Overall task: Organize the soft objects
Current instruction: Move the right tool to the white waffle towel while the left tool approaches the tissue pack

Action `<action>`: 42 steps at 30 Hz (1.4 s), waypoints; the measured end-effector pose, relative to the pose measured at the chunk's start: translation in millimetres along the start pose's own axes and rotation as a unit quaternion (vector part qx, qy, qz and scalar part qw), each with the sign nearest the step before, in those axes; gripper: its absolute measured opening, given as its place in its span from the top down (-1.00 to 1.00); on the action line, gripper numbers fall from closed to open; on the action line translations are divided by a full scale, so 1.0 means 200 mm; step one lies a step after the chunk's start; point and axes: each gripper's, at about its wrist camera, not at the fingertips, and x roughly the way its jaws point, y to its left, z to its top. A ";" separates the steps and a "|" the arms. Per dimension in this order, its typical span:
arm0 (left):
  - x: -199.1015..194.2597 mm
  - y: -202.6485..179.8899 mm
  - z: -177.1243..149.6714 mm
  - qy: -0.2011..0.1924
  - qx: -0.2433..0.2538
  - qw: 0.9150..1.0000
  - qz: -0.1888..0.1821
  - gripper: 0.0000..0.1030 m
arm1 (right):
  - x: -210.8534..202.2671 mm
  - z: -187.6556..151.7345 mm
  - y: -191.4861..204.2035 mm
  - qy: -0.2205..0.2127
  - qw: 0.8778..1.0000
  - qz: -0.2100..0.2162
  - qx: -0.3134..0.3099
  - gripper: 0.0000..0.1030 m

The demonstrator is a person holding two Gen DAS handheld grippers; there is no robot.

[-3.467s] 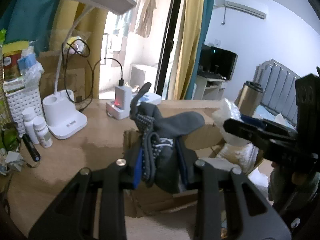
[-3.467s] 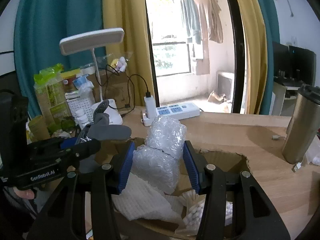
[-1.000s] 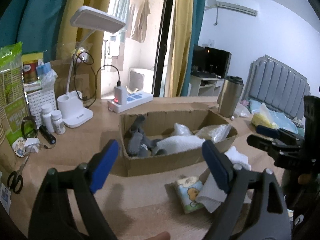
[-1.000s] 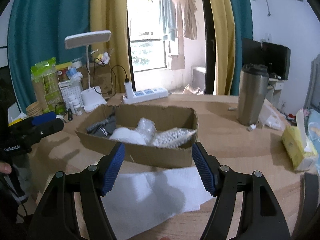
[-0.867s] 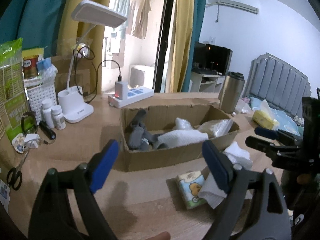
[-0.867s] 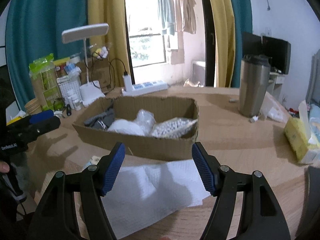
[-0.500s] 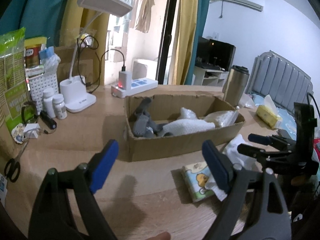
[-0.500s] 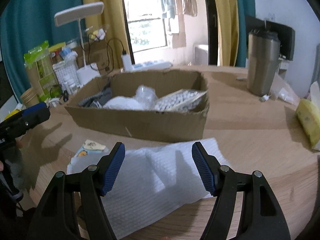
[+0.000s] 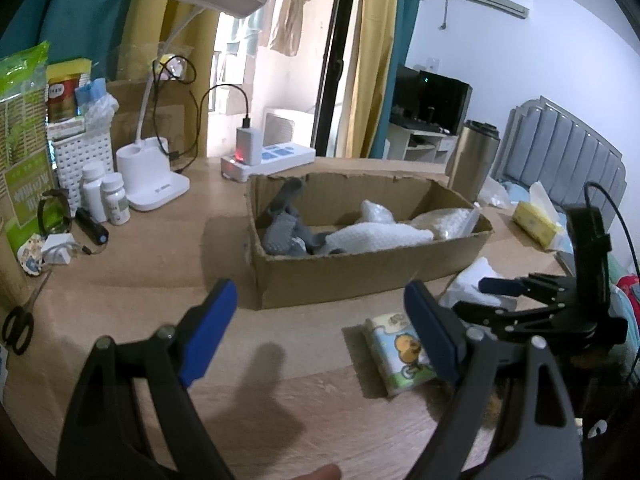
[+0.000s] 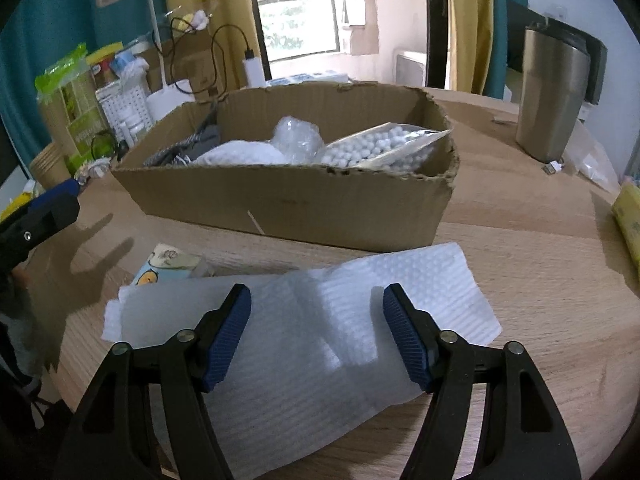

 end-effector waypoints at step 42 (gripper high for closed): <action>0.25 -0.26 -0.07 0.106 0.086 0.991 0.002 -0.68 | -0.23 -0.11 -0.29 -0.058 0.998 -0.025 0.031 0.16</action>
